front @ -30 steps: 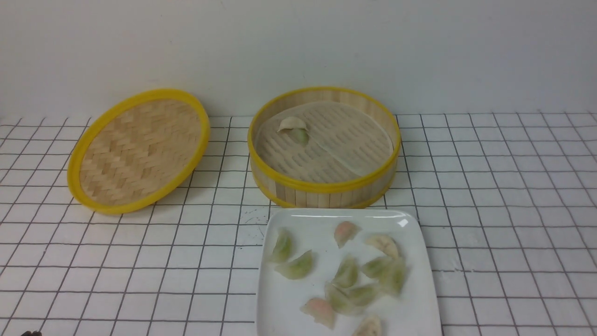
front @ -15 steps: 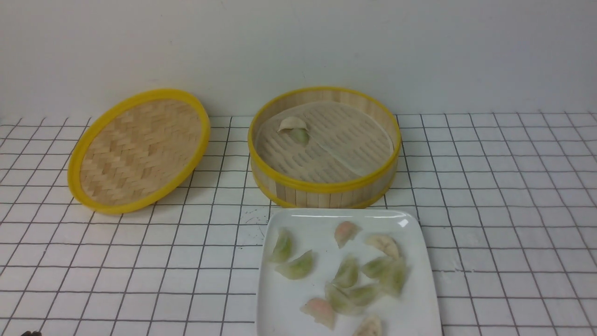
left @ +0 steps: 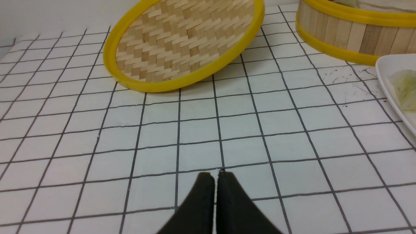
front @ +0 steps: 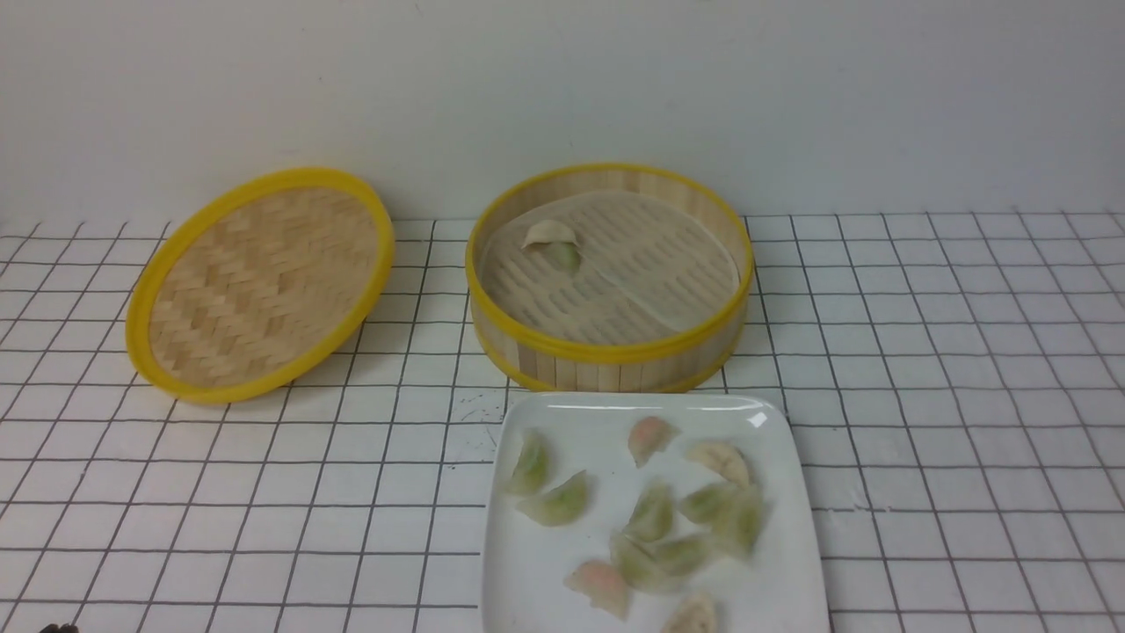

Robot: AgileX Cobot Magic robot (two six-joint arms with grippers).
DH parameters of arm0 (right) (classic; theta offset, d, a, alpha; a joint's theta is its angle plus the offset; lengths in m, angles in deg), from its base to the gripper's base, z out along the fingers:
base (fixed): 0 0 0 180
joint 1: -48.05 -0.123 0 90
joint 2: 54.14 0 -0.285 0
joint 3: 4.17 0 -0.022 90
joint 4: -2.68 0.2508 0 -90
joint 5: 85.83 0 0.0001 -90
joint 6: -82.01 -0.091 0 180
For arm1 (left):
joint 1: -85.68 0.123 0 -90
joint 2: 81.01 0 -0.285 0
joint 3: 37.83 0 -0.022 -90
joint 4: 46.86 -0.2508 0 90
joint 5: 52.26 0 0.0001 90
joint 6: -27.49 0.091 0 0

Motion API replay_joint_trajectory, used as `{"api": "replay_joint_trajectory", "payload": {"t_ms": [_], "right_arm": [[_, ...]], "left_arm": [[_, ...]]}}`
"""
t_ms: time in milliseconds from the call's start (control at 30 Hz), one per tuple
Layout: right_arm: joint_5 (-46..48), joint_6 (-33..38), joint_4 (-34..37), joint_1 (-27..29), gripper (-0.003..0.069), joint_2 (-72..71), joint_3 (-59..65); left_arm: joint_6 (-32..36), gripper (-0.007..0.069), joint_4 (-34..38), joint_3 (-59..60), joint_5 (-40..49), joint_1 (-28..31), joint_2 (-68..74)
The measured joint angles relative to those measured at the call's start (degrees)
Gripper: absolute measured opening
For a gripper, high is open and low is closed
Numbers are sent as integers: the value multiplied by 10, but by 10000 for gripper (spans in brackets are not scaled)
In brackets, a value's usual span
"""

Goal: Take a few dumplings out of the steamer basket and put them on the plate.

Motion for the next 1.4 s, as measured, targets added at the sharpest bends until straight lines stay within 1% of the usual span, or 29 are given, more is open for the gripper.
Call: {"api": "replay_joint_trajectory", "payload": {"t_ms": [33, 133, 200, 233, 333, 433, 500, 600, 1400], "right_arm": [[-2, 0, 0, 49, -13, -1, 13], [-4, 3, 0, 148, -13, -1, 54], [-4, 9, 1, 204, -13, -1, 93], [-4, 11, 2, 229, -13, -1, 112], [-3, 13, 4, 274, -13, -1, 191], [2, 14, 4, 281, -13, -1, 253], [-22, 14, 4, 281, -13, 0, 259], [-37, 14, 4, 281, -13, 0, 261], [-38, 14, 4, 282, -13, 0, 261]], "left_arm": [[0, -6, 0, 0, 0, 0, 0], [0, -6, 0, 0, 0, 0, 0], [0, -6, 0, 0, 0, 0, 0], [0, -6, 0, 0, 0, 0, 0], [0, -6, 0, 0, 0, 0, 0], [0, -6, 0, 0, 0, 0, 0], [0, -6, 0, 0, 0, 0, 0], [0, -6, 0, 0, 0, 0, 0], [0, -6, 0, 0, 0, 0, 0]]}}
